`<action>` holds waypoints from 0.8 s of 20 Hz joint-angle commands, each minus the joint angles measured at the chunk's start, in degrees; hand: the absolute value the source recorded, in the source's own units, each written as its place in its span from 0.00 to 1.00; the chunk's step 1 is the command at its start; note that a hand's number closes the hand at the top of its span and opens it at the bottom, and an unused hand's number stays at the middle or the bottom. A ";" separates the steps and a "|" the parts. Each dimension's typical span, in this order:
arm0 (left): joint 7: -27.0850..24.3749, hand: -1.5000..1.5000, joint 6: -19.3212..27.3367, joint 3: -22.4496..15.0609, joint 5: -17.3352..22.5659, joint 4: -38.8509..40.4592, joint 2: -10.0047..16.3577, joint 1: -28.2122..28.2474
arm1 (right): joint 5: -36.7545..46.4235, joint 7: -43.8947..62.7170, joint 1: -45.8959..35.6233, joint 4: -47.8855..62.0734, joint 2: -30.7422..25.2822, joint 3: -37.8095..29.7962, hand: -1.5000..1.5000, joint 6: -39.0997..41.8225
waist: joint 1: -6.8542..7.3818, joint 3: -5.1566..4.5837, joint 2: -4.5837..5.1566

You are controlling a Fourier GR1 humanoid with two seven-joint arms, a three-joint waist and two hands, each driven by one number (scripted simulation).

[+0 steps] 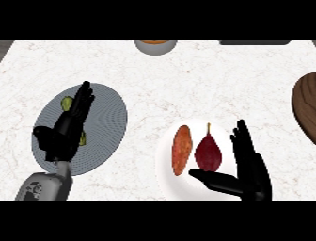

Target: Pick the pear from the plate and place it in the bowl

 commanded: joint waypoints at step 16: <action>1.54 0.50 -2.58 2.34 -3.19 -0.75 -1.50 -0.37 | 3.11 -4.19 -6.02 17.61 0.54 3.44 0.00 -3.76 | 0.05 0.01 0.02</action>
